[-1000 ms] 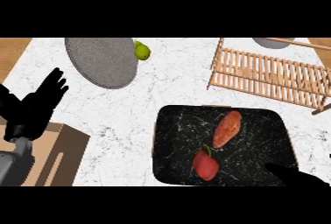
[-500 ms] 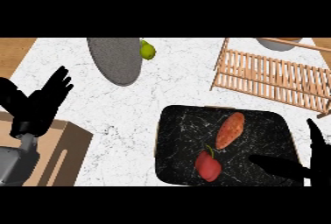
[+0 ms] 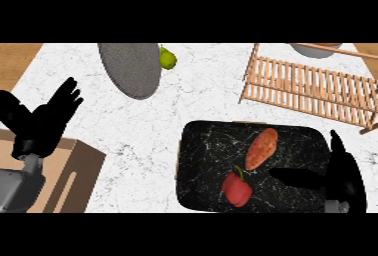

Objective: Pick the sweet potato from the tray and place it in the tiered shelf

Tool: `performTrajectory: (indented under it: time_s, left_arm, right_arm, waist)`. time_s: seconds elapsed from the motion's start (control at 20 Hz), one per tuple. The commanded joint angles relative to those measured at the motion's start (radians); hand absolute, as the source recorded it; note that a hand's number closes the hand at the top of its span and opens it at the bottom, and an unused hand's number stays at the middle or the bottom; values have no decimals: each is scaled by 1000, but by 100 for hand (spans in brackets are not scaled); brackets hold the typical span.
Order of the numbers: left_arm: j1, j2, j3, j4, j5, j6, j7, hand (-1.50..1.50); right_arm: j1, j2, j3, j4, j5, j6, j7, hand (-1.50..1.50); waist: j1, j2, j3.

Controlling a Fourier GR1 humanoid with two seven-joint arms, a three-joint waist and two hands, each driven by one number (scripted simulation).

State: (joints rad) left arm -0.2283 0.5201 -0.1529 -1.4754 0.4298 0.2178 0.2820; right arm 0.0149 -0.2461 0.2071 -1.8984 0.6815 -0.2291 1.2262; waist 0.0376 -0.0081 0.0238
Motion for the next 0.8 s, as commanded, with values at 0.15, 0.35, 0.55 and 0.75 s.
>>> performTrajectory:
  time_s: [0.15, 0.35, 0.55, 0.75]
  left_arm:
    - [129, -70, -66, 60, 15, -5, 35, 0]
    - [121, -91, -60, 89, 1, 5, -3, 0]
    - [117, -87, -53, 90, 0, 12, 9, 0]
    - [147, -77, -49, 83, -9, -2, -20, 0]
  right_arm:
    - [-88, 111, -7, 88, 106, 48, 217, -150]
    - [-107, 175, -12, 150, 165, 55, 194, -150]
    - [-147, 238, -27, 208, 238, 64, 198, -150]
    - [-130, 245, -67, 263, 273, 73, 166, -150]
  waist:
    - [-2, 17, -29]
    - [-20, 20, -29]
    - [-20, 21, -29]
    - [-23, 19, -28]
